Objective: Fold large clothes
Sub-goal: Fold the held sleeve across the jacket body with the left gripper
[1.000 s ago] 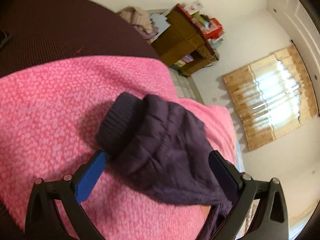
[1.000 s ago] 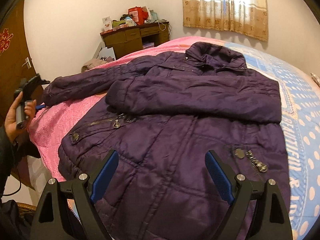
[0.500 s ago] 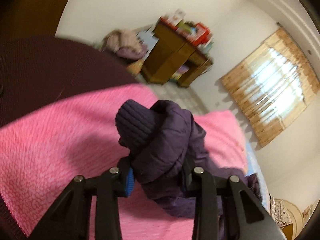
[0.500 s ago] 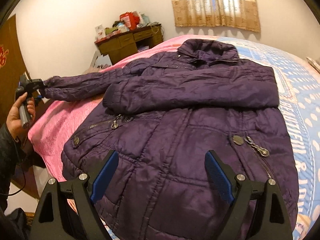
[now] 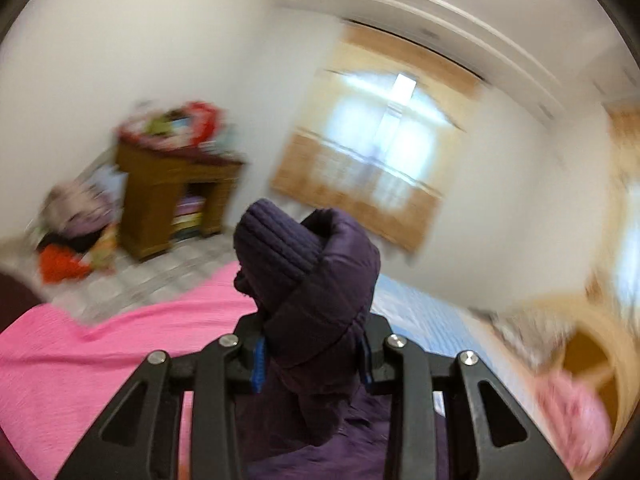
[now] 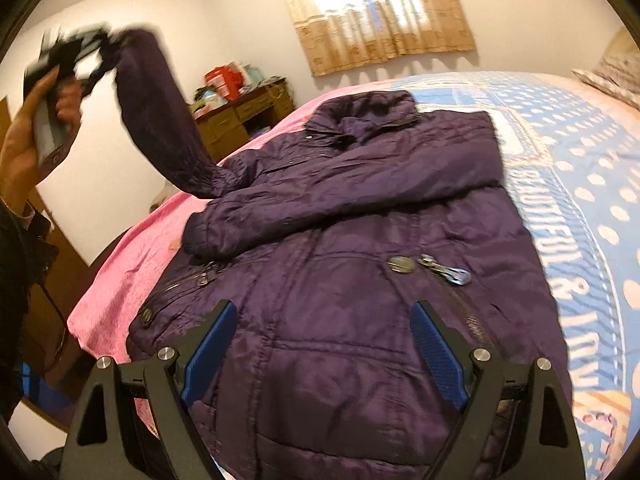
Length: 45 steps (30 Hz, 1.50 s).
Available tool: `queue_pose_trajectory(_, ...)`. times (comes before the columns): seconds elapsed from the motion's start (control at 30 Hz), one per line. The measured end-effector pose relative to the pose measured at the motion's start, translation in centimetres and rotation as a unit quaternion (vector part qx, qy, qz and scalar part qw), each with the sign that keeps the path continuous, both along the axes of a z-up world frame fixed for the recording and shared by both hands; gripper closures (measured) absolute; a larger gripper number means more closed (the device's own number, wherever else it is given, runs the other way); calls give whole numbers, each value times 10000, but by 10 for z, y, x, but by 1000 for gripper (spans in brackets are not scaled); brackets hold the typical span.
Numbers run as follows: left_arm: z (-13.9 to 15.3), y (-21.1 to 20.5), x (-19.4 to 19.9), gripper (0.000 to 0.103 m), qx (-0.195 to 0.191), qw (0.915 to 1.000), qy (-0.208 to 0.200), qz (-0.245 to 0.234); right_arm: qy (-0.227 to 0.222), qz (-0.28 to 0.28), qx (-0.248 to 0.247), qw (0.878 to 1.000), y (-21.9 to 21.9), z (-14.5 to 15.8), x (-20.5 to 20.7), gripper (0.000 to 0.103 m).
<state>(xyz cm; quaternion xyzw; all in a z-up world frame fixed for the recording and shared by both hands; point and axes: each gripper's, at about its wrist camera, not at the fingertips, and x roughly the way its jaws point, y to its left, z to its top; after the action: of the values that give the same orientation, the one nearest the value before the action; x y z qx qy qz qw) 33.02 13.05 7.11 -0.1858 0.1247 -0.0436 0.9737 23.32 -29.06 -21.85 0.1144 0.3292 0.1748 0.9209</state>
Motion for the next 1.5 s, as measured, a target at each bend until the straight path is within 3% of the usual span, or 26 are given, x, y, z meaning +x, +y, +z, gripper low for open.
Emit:
queue_pose_trajectory(0.1,-14,-90,9,66,676,9947,11,-775,89,-215,106,9997,-15,-5,-3,15)
queue_pose_trajectory(0.13,-30,-129,16,64,1049,9886,148,-1074,136,-258,128,9995,-20,-7,-4,15)
queue_pose_trajectory(0.2,-63,-180,19,38,1627,9763,429,-1359,172,-272,177,9993,-27,-9,-7,15)
queue_pose_trajectory(0.23,-78,-199,23,30,1859,9687,645,-1512,173,-262,181,9993,-30,-9,-9,15)
queue_pose_trajectory(0.33,-119,-220,18,26,2108,9536,945,-1930,125,-243,116,9996,-35,-10,-15,15)
queue_pose_trajectory(0.37,-125,-218,16,26,2190,9520,918,-1933,117,-284,84,9995,-37,-11,-16,15)
queue_pose_trajectory(0.53,-128,-181,-5,0,2523,9504,613,-1715,145,-422,180,9988,-49,-10,-14,15)
queue_pose_trajectory(0.63,-128,-149,-27,0,2837,9477,453,-1390,131,-371,64,9992,-46,-1,-3,15)
queue_pose_trajectory(0.7,-137,-141,-39,0,3119,9416,594,-1122,134,-319,164,9993,-49,9,5,15)
queue_pose_trajectory(0.8,-170,-99,-7,0,3658,9224,1076,-619,20,-422,229,9988,-55,29,18,15)
queue_pose_trajectory(0.9,-195,-72,15,0,3842,9109,1420,-497,-96,-578,314,9978,-66,47,37,15)
queue_pose_trajectory(1.03,-213,-69,34,0,3439,9194,1731,-806,143,-902,631,9938,-83,48,67,15)
queue_pose_trajectory(1.1,-220,-76,43,0,3428,9151,1838,-1067,336,-936,856,9914,-86,43,83,15)
queue_pose_trajectory(1.2,-227,-90,56,0,3454,9128,1820,-1196,403,-942,782,9917,-80,39,88,15)
queue_pose_trajectory(1.3,-226,-96,67,0,3299,9178,1862,-1188,430,-871,694,9929,-71,36,93,15)
queue_pose_trajectory(1.37,-229,-99,74,0,3436,9141,1846,-1109,457,-828,650,9934,-66,33,99,15)
queue_pose_trajectory(1.43,-231,-93,71,7,3400,9163,1868,-993,491,-740,467,9950,-61,32,105,15)
queue_pose_trajectory(1.5,-234,-81,72,35,3353,9155,2088,-767,431,-642,279,9966,-54,35,108,16)
